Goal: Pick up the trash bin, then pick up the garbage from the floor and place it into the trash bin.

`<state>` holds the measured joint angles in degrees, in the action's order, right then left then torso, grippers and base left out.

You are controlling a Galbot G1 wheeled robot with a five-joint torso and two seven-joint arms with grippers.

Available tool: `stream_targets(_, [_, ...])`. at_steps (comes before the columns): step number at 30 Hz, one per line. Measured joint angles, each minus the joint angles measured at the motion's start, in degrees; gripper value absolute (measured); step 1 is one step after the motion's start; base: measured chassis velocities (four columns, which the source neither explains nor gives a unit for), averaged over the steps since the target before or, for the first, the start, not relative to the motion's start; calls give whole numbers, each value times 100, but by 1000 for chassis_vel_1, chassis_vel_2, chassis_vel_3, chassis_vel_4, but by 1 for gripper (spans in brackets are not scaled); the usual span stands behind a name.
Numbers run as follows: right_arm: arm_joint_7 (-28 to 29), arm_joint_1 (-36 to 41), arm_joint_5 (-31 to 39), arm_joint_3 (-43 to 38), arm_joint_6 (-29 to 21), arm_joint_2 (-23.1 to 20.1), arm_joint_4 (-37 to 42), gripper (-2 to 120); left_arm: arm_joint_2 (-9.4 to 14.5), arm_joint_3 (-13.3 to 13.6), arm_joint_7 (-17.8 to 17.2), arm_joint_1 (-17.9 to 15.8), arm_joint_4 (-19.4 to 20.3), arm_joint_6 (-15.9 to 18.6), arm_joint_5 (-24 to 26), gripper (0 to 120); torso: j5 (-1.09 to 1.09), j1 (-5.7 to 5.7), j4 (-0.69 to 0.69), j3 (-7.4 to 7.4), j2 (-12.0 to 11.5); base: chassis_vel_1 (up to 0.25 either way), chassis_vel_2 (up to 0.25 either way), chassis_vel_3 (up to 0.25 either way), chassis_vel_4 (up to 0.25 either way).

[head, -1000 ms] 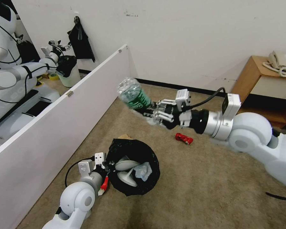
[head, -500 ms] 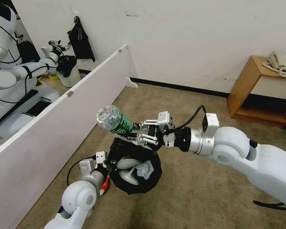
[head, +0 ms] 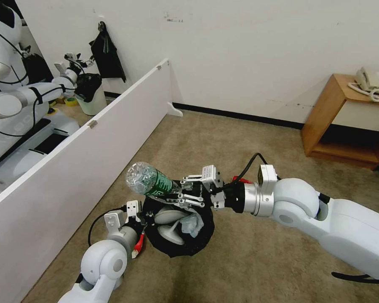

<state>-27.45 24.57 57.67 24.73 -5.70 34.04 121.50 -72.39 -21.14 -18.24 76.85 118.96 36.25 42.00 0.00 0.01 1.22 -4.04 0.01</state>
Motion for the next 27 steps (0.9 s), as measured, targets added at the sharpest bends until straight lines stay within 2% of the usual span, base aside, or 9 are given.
stream_targets(10, [2, 30, -97, 100, 3, 89, -152, 21, 32, -36, 0, 1, 21, -5, 27, 0, 0, 0, 0, 0, 0, 0, 0, 0, 0])
stream_targets(12, [4, 25, -99, 107, 3, 107, -161, 26, 39, -43, 0, 0, 22, -5, 34, 0, 0, 0, 0, 0, 0, 0, 0, 0, 0])
stream_targets(14, [11, 6, -100, 122, 3, 138, -173, 37, 57, -54, -1, -9, 21, -5, 58, 0, 0, 0, 0, 0, 0, 0, 0, 0, 0])
stream_targets(15, [11, 6, -100, 122, 3, 138, -173, 37, 57, -54, -1, -9, 21, -5, 58, 0, 0, 0, 0, 0, 0, 0, 0, 0, 0])
stream_targets(18, [7, 3, -111, 134, 3, 149, -192, 52, 68, -59, -2, -25, 22, -5, 80, 0, 0, 0, 0, 0, 0, 0, 0, 0, 0])
stream_targets(22, [3, 26, -126, 140, 5, 148, -199, 62, 63, -60, -4, -30, 18, -5, 83, 0, 0, 0, 0, 0, 0, 0, 0, 0, 0])
stream_targets(23, [1, 37, -135, 143, 6, 145, -200, 69, 54, -60, -5, -30, 13, -5, 83, 0, 0, 0, 0, 0, 0, 0, 0, 0, 0])
stream_targets(25, [0, 42, -139, 143, 7, 143, -200, 70, 49, -60, -5, -30, 10, -5, 83, 0, 0, 0, 0, 0, 0, 0, 0, 0, 0])
stream_targets(27, [-13, 54, -150, 149, 15, 140, -209, 84, 30, -60, -8, -29, 5, -5, 83, 0, 0, 0, 0, 0, 0, 0, 0, 0, 0])
